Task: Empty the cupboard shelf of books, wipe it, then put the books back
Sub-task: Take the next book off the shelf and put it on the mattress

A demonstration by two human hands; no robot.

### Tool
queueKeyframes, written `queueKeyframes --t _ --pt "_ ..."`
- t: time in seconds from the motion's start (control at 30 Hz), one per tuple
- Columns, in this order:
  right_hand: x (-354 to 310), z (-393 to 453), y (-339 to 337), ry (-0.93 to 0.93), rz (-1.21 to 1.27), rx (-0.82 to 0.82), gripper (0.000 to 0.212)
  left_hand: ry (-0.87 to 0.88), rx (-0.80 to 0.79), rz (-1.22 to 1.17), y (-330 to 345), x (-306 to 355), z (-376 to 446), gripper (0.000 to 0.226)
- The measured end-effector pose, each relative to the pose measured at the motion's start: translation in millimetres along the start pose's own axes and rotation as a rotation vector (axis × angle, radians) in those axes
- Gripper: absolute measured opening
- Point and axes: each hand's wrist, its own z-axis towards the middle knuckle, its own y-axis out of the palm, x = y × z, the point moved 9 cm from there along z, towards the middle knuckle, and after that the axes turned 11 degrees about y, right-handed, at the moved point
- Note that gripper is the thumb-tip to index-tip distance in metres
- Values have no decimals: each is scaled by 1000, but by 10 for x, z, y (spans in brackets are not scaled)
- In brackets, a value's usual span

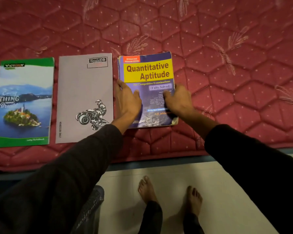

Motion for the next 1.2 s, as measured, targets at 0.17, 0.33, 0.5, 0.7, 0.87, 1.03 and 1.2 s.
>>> queueKeyframes --t 0.17,0.33,0.5,0.7,0.87,1.03,1.2 --pt "-12 -89 7 -85 -138 -7 35 101 -66 98 40 88 -138 72" --pt "-19 -237 -82 -187 -218 -14 35 191 -116 156 65 209 -270 73" --pt "-51 -376 -192 -266 -275 -36 34 287 -152 159 135 435 -405 71" --pt "-34 -587 -416 -358 -416 99 52 376 -231 205 258 676 -626 68" --pt "219 -804 -705 -364 -461 207 65 511 -251 315 325 1030 -884 71" --pt "525 -1120 -1102 -347 -450 255 74 643 -287 373 341 1446 -1234 72" --pt "667 -1434 -1586 -306 -409 296 73 758 -263 379 183 1962 -1510 65"
